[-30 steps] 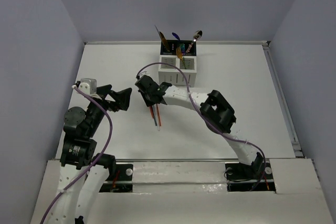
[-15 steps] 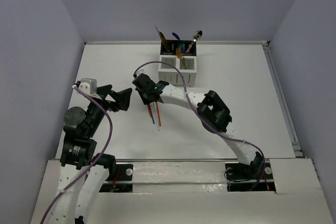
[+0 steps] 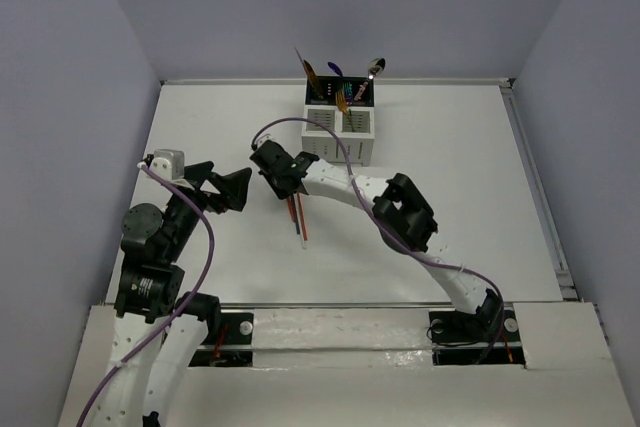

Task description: Sort the eating utensils into containers

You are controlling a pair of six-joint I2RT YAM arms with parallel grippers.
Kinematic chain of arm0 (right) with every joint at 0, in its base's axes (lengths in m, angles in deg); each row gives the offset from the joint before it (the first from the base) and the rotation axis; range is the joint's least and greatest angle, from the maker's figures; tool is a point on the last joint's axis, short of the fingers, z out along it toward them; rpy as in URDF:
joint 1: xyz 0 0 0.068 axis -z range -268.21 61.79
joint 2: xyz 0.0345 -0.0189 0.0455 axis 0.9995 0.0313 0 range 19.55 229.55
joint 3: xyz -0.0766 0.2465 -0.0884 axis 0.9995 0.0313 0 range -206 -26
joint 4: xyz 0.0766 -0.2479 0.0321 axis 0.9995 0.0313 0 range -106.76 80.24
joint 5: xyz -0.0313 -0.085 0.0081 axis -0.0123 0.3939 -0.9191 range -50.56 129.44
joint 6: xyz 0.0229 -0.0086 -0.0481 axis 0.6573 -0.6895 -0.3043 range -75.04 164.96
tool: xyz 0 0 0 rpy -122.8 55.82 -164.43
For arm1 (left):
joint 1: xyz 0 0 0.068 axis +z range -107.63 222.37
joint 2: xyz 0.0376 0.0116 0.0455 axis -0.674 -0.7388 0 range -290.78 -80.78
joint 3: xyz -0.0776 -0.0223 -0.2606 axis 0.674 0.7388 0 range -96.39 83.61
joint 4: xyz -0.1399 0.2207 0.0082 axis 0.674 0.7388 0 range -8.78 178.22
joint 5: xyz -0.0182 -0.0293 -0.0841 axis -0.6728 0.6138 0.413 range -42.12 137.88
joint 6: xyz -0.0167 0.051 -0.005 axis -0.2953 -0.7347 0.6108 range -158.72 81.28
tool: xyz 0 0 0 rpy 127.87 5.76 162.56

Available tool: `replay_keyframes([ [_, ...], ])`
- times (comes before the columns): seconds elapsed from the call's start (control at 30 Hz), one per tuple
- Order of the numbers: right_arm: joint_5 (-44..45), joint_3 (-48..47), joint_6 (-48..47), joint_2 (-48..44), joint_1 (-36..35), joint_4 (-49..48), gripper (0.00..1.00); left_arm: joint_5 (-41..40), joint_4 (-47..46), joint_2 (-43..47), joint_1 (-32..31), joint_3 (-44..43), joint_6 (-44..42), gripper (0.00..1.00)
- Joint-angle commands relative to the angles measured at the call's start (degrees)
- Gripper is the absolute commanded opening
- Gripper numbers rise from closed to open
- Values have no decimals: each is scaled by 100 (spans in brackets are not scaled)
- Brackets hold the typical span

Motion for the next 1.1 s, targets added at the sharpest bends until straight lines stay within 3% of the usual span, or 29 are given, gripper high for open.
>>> replay_keyframes([
  [0.0, 117, -254, -255, 111, 42, 288, 25, 54, -257, 16, 44, 65, 20, 99],
  [0.5, -692, -219, 220, 374, 253, 15, 22, 54, -249, 16, 44, 65, 3, 99],
  [0.63, -832, -237, 290, 383, 306, 42, 15, 54, -240, 34, 44, 56, 11, 99],
  [0.77, -850, -228, 290, 304, 306, 7, 0, 54, -249, 34, 44, 56, 3, 99],
  [0.8, -850, -228, 290, 287, 306, -2, 0, 63, -240, 25, 44, 56, 11, 99],
  [1.07, -1385, 404, 361, -723, 358, -1573, 0, 45, -240, -1, 44, 56, 3, 99],
])
